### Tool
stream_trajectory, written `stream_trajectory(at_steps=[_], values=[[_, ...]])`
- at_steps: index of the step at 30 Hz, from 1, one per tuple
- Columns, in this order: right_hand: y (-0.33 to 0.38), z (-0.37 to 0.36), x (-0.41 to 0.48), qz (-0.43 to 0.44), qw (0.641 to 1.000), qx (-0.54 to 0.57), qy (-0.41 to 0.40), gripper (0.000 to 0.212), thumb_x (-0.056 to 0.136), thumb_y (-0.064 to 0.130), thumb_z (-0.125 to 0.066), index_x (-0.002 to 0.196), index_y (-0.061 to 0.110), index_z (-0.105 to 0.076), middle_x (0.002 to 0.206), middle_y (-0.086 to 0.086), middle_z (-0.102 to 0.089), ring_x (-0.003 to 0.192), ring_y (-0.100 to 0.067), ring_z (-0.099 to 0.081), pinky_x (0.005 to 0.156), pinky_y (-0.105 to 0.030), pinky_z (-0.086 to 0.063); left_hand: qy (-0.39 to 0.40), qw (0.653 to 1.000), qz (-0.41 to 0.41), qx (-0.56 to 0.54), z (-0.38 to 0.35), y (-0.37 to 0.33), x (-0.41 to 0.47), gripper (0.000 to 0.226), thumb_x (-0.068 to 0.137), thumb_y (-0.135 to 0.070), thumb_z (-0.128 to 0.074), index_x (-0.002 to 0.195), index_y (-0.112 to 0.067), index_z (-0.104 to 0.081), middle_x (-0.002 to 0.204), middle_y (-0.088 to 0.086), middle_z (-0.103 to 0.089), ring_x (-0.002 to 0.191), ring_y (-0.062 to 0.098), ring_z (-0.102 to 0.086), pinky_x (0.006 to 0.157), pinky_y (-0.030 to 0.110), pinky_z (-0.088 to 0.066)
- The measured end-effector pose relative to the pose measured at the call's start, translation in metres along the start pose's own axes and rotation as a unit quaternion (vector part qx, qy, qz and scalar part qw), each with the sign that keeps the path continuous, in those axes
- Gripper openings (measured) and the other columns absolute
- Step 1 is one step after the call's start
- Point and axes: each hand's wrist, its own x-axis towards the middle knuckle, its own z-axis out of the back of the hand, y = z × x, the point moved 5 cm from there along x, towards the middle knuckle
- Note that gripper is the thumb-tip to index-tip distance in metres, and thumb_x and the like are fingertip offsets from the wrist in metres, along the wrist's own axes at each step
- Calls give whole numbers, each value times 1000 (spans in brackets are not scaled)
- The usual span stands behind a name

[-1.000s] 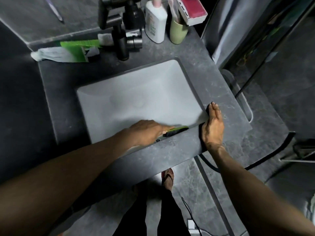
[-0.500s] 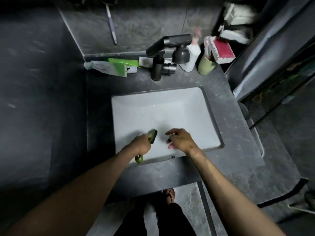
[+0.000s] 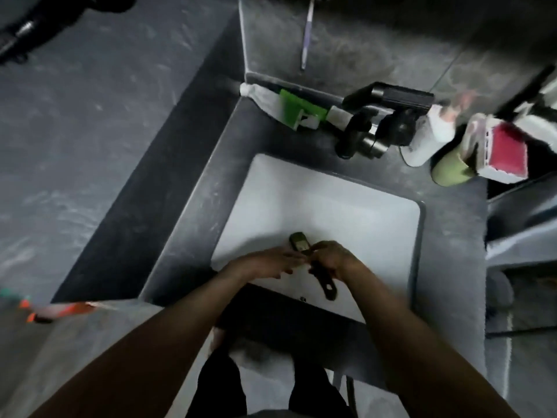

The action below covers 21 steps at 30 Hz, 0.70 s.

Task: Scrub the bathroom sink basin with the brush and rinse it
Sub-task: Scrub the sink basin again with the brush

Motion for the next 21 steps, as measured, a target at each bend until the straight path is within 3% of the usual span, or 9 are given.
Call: stream_trajectory(at_steps=[2, 4, 6, 8, 10, 13, 18, 21], values=[[-5, 14, 10, 21, 997, -69, -11, 21, 86, 18, -72, 103, 6, -69, 88, -14, -71, 70, -25, -68, 65, -34, -59, -95, 995, -39, 8, 9, 6, -2, 27, 106, -33, -52, 129, -36, -65, 130, -7, -65, 121, 14, -61, 106, 25, -45], [-13, 32, 23, 45, 983, -166, -59, 24, 87, 17, -66, 104, 1, -68, 91, -16, -70, 72, -27, -68, 61, -31, -57, -278, 957, -64, 48, 22, 17, -13, 28, 103, -21, -53, 124, -24, -73, 125, 2, -71, 116, 21, -65, 101, 25, -46], [-17, 46, 35, 72, 946, -283, -141, 30, 89, 20, -62, 110, -1, -65, 104, -18, -70, 93, -33, -68, 77, -36, -57, -472, 866, -101, 128, 35, 29, -38, 35, 96, -23, -47, 115, -15, -76, 113, 11, -74, 107, 29, -65, 95, 30, -45], [-17, 42, 37, 111, 914, -357, -159, 33, 94, 25, -57, 116, 1, -61, 116, -18, -66, 108, -35, -63, 86, -36, -51, -576, 780, -138, 203, 38, 49, -59, 35, 91, -20, -46, 111, -10, -72, 104, 16, -69, 102, 33, -58, 91, 36, -41], [-20, 37, 41, 138, 901, -387, -143, 32, 96, 27, -52, 120, 6, -60, 120, -16, -65, 111, -34, -62, 87, -36, -50, -594, 761, -92, 245, 37, 70, -68, 33, 93, -18, -49, 121, -9, -64, 113, 16, -58, 105, 35, -52, 94, 43, -42], [-21, 43, 53, 147, 887, -400, -177, 32, 99, 27, -47, 124, 10, -56, 125, -15, -62, 114, -34, -60, 91, -39, -48, -592, 766, -9, 250, 33, 87, -72, 48, 94, -23, -43, 139, -9, -51, 131, 17, -48, 117, 38, -47, 103, 52, -41], [-29, 47, 66, 181, 864, -436, -173, 25, 99, 27, -46, 118, 14, -56, 116, -16, -65, 107, -36, -62, 82, -37, -48, -629, 742, -12, 231, 35, 99, -74, 49, 101, -22, -39, 146, -3, -43, 145, 19, -43, 135, 35, -40, 117, 56, -29], [-35, 50, 71, 199, 872, -409, -180, 28, 100, 27, -47, 120, 9, -56, 116, -20, -65, 106, -39, -61, 82, -38, -47, -630, 747, -19, 214, 32, 100, -71, 48, 104, -23, -37, 148, -4, -42, 149, 17, -41, 140, 33, -38, 120, 53, -28]])
